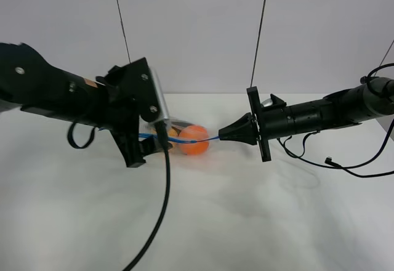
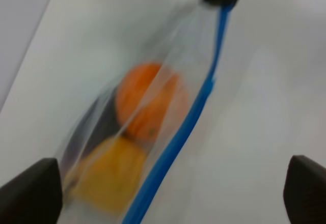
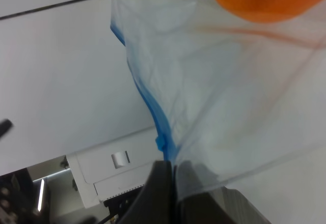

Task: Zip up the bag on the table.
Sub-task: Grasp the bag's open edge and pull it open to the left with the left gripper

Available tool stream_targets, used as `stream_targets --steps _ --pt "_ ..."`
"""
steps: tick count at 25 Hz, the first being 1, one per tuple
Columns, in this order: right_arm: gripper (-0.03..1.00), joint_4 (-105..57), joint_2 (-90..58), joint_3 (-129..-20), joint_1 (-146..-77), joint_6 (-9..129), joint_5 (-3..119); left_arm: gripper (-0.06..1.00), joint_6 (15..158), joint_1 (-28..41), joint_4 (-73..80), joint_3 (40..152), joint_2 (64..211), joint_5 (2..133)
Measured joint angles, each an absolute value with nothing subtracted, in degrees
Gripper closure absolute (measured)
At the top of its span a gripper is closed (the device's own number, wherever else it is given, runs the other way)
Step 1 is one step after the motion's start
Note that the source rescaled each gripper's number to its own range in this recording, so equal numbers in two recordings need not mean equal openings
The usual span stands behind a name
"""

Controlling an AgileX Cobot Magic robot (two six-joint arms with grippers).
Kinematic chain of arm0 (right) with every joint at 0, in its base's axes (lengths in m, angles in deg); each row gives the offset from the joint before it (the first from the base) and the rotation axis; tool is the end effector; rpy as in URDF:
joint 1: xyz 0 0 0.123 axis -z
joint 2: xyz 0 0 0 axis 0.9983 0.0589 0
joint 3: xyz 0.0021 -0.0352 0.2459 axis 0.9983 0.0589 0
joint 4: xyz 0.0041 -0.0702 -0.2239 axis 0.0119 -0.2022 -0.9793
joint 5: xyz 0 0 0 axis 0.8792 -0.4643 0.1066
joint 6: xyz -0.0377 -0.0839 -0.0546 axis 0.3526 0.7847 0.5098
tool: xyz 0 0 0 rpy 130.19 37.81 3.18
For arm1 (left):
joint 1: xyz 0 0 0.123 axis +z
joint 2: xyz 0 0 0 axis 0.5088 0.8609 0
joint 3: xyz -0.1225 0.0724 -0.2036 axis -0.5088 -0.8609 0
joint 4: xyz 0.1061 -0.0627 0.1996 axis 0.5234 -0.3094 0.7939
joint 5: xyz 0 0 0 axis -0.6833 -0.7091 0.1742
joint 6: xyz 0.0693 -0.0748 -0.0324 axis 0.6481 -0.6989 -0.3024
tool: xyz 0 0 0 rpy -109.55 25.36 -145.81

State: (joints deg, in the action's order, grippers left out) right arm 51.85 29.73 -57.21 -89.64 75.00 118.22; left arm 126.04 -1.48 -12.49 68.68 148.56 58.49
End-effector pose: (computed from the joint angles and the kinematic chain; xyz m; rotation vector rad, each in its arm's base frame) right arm 0.3281 0.1167 0.1162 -0.3615 -2.5114 -1.7729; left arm 0.2616 -0.1779 0.2180 1.4405 1.7203 -0.0048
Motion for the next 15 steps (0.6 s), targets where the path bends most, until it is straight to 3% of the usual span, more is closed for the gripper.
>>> stream_targets --steps 12,15 --pt "0.97 52.3 29.7 -57.2 -89.6 75.0 118.2 -0.06 126.1 -11.1 -12.7 68.7 165.1 86.5" --pt "0.97 52.3 29.7 -57.2 -89.6 75.0 118.2 0.05 126.1 -11.1 -12.8 68.7 166.7 88.6"
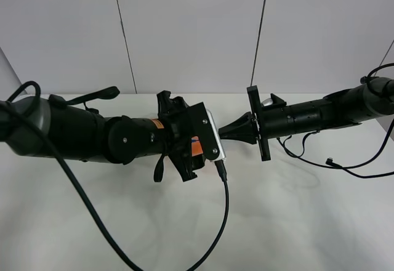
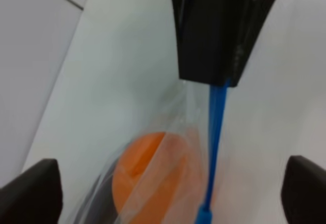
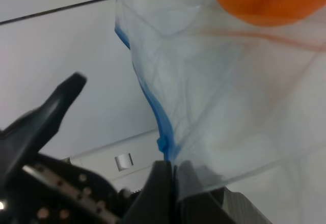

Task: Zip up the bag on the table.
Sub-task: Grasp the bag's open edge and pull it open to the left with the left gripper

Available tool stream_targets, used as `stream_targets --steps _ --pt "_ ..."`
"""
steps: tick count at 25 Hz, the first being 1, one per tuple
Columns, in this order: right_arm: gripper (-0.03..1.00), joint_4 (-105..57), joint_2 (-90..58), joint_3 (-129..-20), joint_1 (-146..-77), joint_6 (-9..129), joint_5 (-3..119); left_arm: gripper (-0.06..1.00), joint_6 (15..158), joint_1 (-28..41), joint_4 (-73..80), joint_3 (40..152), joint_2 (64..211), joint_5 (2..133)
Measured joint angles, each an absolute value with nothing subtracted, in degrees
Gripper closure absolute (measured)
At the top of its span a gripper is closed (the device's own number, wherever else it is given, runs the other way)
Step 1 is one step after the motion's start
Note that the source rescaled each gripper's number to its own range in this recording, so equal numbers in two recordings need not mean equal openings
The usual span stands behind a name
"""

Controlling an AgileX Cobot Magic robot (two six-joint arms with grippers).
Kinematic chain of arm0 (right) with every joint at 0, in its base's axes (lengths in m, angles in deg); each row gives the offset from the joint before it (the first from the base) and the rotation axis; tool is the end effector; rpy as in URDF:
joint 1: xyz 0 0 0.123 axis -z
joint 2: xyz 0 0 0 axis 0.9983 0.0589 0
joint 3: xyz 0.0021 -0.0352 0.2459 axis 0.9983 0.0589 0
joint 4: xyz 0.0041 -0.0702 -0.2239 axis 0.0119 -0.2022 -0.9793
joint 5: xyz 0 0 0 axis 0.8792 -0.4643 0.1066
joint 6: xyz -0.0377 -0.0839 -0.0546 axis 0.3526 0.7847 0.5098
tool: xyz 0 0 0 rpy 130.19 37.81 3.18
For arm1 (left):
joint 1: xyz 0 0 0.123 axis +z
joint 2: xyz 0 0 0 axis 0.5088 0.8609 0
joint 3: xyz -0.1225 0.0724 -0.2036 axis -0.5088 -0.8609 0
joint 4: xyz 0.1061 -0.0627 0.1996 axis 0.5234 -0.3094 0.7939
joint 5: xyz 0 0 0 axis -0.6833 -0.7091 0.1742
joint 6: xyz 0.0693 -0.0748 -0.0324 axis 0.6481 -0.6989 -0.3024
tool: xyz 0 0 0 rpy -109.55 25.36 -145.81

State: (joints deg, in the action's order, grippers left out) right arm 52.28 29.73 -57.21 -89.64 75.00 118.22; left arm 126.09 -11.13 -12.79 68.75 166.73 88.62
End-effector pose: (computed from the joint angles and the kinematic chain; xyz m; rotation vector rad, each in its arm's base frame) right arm 0.3286 0.1168 0.1167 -0.3691 -2.5081 -1.7804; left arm 0.2816 -0.2305 0.1503 1.3789 1.5875 0.1857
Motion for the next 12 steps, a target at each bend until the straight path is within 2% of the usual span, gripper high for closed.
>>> stream_targets --steps 3,6,12 --pt "0.97 52.3 29.7 -57.2 -89.6 75.0 118.2 0.3 126.1 -11.1 -12.9 68.7 167.0 88.7" --pt "0.97 52.5 29.7 -57.2 -89.6 75.0 118.2 0.49 126.1 -11.1 -12.9 68.7 167.0 88.7" --pt "0.97 52.5 29.7 -57.2 -89.6 75.0 118.2 0.65 126.9 -11.1 -12.9 68.7 167.0 88.1"
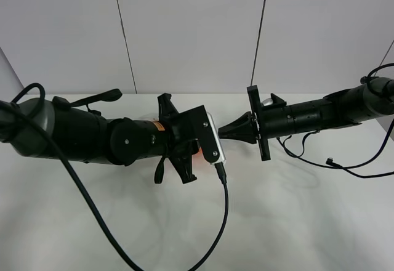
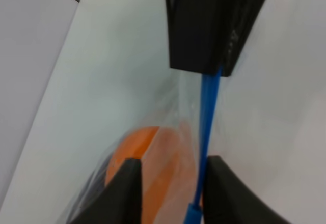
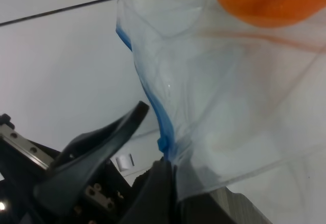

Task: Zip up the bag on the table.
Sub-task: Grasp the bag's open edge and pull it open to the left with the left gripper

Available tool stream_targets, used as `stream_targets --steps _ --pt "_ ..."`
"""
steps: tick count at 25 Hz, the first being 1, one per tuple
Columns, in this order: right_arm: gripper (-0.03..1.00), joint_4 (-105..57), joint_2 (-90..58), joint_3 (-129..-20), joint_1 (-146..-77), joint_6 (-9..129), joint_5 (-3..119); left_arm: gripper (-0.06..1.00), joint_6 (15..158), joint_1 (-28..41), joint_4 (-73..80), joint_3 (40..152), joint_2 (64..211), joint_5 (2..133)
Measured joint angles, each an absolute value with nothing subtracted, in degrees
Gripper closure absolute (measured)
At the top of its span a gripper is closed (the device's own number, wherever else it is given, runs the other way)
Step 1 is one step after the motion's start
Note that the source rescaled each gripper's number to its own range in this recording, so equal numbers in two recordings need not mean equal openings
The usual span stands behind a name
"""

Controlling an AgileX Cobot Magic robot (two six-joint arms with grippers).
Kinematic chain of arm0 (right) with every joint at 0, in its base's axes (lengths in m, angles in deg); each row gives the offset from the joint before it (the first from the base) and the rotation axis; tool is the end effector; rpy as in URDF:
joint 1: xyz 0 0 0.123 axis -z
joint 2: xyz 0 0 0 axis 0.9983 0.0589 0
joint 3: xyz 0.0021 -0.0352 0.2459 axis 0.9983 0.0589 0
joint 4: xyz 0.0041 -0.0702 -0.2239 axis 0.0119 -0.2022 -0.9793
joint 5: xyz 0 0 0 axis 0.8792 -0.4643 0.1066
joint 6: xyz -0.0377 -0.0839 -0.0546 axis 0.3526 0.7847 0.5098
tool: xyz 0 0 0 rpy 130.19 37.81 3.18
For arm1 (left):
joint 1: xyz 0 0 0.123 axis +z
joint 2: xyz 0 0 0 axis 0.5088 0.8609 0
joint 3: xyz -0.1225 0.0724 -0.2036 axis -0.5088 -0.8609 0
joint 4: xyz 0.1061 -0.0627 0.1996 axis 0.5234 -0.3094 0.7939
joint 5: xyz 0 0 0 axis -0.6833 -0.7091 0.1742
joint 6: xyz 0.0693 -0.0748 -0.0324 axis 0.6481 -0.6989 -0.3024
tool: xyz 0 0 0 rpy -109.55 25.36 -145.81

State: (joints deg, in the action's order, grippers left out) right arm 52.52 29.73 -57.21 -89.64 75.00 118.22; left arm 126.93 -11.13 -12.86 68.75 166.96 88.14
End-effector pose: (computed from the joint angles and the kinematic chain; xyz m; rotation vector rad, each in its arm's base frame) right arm 0.3290 0.1169 0.1169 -0.3734 -2.5063 -1.7846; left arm 0.2811 -0.2306 0.1481 1.3993 1.5857 0.1898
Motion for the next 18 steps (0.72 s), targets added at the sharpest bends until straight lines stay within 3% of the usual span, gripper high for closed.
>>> stream_targets --steps 5,18 --pt "0.97 52.5 29.7 -57.2 -89.6 75.0 118.2 0.74 128.3 -11.1 -12.8 68.4 167.0 87.9" --pt "0.97 52.5 29.7 -57.2 -89.6 75.0 118.2 0.75 130.9 -11.1 -12.8 68.4 167.0 87.8"
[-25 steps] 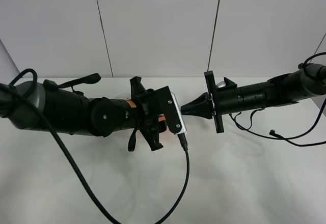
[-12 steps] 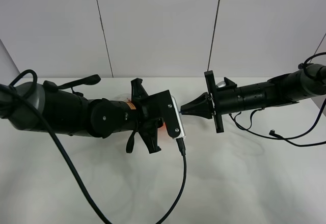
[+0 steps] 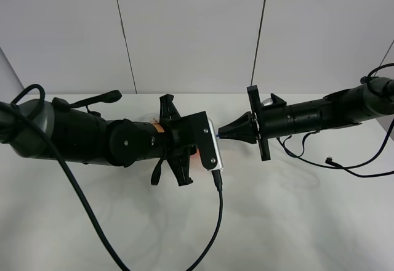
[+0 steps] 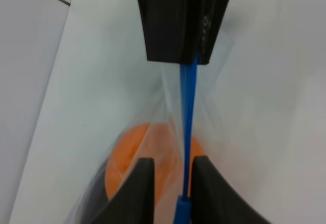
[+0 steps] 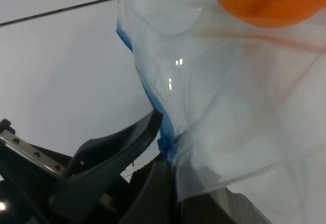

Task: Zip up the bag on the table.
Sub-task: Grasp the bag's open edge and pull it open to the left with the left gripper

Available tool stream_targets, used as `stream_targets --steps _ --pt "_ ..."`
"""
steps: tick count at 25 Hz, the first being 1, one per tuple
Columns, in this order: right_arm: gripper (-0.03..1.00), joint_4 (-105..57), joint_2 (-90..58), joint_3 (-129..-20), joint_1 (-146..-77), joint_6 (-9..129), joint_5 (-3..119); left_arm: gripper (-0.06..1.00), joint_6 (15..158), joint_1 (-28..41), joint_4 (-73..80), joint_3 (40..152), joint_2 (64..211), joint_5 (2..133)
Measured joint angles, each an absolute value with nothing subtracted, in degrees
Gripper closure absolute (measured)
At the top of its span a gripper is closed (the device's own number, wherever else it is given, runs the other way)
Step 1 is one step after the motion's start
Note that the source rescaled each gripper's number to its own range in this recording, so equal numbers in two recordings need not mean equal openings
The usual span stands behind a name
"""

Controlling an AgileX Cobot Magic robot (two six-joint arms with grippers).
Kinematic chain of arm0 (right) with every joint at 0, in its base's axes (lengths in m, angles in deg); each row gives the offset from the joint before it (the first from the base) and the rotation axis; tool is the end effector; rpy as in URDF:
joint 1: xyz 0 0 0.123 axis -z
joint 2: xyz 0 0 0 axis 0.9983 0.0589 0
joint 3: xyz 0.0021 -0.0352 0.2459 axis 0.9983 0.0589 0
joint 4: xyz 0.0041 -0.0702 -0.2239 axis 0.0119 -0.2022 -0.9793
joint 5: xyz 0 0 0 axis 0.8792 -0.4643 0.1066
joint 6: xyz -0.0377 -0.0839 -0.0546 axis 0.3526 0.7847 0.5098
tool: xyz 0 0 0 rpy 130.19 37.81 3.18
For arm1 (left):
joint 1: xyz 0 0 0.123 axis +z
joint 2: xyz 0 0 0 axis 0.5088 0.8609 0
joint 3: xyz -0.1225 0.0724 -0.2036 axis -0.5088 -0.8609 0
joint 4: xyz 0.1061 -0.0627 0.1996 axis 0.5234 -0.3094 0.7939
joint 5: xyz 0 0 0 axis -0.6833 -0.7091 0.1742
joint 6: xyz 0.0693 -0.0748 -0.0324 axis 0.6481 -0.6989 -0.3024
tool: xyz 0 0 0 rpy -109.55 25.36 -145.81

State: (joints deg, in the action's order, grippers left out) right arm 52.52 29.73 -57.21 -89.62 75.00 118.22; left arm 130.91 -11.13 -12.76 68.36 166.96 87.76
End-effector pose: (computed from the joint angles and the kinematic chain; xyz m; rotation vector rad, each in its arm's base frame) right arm 0.3290 0.1168 0.1169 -0.3739 -2.5064 -1.7848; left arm 0.2796 -0.2297 0.1457 1.4671 1.5443 0.2280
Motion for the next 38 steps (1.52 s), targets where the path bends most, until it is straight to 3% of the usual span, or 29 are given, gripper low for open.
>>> stream_targets --steps 15,17,20,30,38 --pt "0.97 52.8 29.7 -57.2 -89.6 75.0 118.2 0.75 131.0 -9.1 -12.7 68.4 167.0 86.1" --pt "0.97 52.8 29.7 -57.2 -89.6 75.0 118.2 0.79 131.0 -9.1 -12.7 68.4 167.0 86.0" --pt "0.97 52.9 29.7 -57.2 -89.6 75.0 118.2 0.94 131.0 -9.1 -12.7 68.4 167.0 85.7" --pt "0.97 53.0 29.7 -57.2 -89.6 75.0 118.2 0.94 131.0 -8.4 -12.7 68.4 167.0 85.3" --pt "0.97 53.8 29.7 -57.2 -89.6 75.0 117.9 0.94 132.6 -2.1 -12.6 68.4 167.0 84.7"
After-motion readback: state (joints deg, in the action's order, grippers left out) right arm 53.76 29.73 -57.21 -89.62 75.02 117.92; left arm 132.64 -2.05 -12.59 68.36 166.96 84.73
